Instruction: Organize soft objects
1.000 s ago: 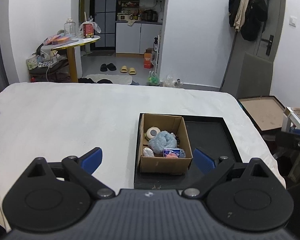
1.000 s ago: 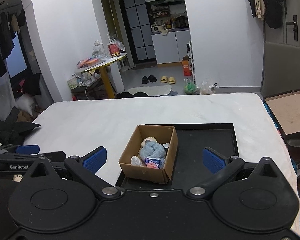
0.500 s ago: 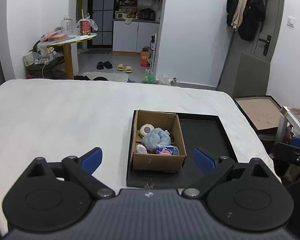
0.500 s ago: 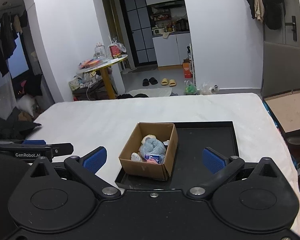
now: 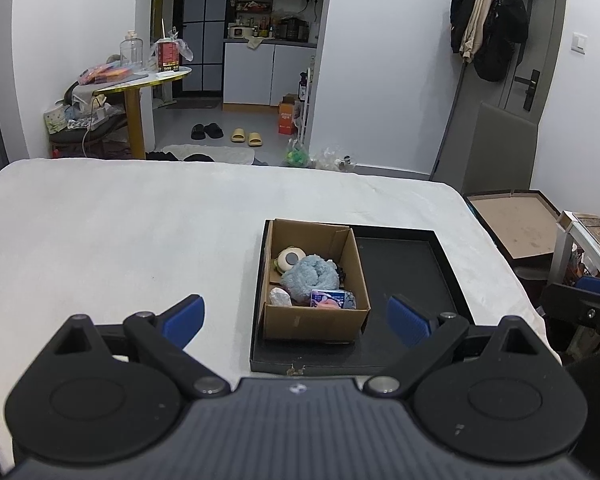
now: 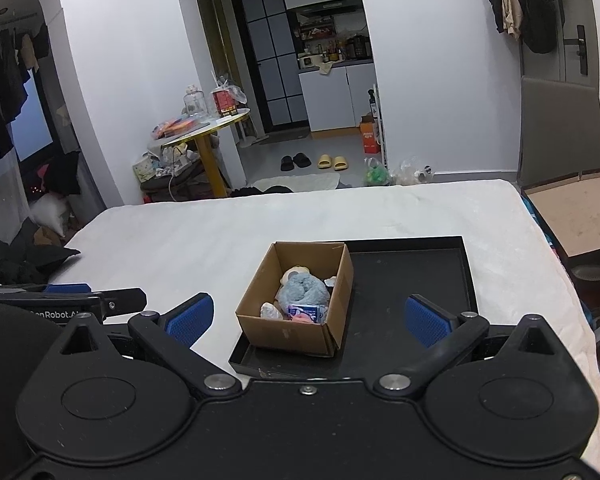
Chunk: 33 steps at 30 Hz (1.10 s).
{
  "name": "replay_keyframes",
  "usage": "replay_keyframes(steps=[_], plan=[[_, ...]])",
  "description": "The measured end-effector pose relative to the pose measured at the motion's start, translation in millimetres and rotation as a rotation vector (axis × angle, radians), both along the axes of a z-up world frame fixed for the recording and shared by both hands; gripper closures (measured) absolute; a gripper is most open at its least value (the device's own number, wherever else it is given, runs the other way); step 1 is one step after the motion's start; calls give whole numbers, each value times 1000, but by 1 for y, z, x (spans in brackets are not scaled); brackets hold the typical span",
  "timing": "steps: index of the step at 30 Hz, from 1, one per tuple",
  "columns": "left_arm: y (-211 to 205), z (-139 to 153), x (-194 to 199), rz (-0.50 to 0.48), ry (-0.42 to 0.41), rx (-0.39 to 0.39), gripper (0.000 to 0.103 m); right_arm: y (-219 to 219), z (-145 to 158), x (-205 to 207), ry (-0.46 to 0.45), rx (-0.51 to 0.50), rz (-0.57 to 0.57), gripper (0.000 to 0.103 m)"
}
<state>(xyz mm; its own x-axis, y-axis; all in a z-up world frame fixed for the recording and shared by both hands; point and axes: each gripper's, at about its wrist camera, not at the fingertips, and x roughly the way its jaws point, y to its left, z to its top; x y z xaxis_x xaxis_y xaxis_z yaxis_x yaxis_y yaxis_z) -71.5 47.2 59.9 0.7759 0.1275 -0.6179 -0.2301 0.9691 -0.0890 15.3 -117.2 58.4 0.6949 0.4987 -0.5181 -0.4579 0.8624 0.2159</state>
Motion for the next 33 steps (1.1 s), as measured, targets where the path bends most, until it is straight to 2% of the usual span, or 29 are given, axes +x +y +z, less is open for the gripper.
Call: replay_keyframes(steps=[33], plan=[[0,1,-2,15,-1,-4,6,1,-2,-1,15,-21,8,0]])
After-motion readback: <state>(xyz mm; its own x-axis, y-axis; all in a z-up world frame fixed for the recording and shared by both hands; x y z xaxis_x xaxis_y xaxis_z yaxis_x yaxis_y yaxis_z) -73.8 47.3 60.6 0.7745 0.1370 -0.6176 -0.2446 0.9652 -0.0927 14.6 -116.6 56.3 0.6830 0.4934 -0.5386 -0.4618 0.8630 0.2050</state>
